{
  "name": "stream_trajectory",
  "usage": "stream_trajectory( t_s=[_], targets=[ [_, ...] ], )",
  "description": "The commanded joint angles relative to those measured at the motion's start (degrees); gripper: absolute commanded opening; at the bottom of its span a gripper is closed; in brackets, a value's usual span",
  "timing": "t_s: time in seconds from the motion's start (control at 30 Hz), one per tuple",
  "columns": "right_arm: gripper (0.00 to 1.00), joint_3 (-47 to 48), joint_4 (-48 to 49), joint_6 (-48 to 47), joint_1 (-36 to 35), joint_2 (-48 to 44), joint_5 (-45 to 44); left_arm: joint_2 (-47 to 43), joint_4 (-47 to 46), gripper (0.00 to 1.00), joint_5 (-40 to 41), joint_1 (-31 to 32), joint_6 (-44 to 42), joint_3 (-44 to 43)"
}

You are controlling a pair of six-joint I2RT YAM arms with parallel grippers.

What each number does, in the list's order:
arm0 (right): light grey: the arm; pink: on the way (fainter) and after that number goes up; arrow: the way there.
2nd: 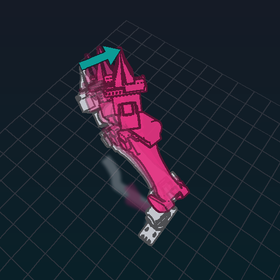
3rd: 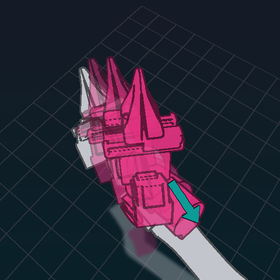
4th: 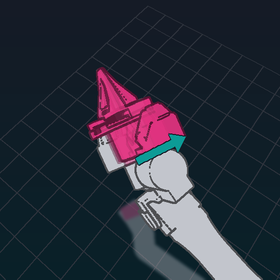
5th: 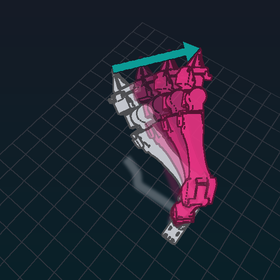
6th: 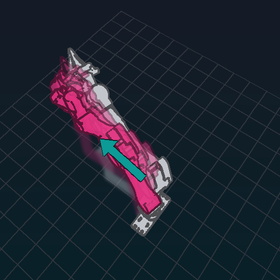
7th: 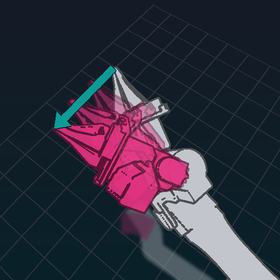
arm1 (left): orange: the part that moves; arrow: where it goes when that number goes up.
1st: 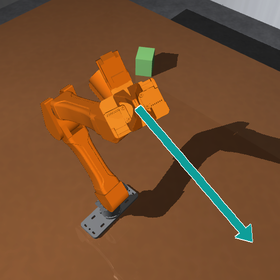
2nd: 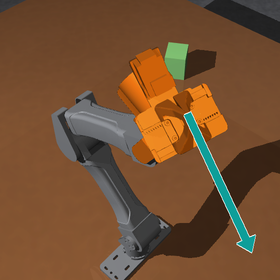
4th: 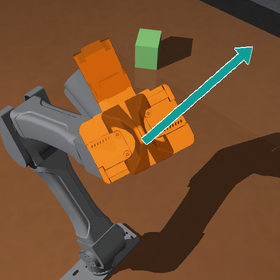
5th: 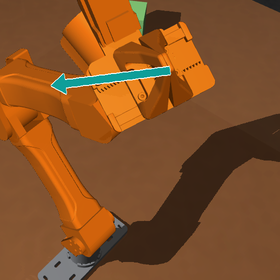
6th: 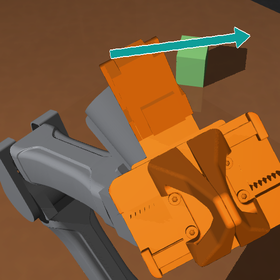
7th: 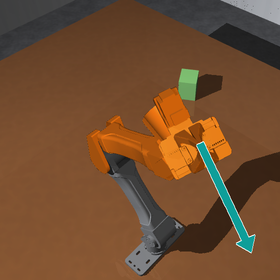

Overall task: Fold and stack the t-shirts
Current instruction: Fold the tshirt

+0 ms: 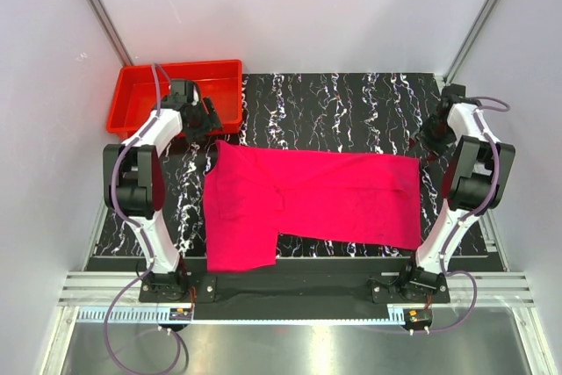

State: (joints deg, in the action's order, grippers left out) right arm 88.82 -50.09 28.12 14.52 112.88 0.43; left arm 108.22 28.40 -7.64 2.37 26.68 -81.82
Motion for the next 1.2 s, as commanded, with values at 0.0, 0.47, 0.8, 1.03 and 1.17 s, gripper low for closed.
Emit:
stream_trajectory(
  t_s=[0.0, 0.47, 0.8, 1.03, 1.17],
  targets=[
    [0.61, 0.57, 1.66, -2.54, -0.02, 1.9, -2.54, 0.76, -2.56, 0.71, -3.08, -0.52, 0.65, -2.03],
    [0.59, 0.74, 3.77, -5.0, 1.03, 6.39, -1.39, 2.52, -3.44, 0.7, -4.31, -0.53, 1.62, -0.45],
    [0.58, -1.18, 4.29, -6.23, 1.03, 7.0, 1.95, 3.75, -6.51, 0.6, -4.93, 0.7, 4.09, 2.36],
    [0.58, -1.8, 4.56, -6.67, 0.95, 5.51, 2.12, 2.08, -9.68, 0.54, -4.58, 1.23, 5.05, 6.49],
    [0.59, -1.72, 4.21, -6.5, 1.03, 5.6, 2.03, 2.17, -9.77, 0.47, -3.61, 1.32, 5.05, 6.15]
  ],
)
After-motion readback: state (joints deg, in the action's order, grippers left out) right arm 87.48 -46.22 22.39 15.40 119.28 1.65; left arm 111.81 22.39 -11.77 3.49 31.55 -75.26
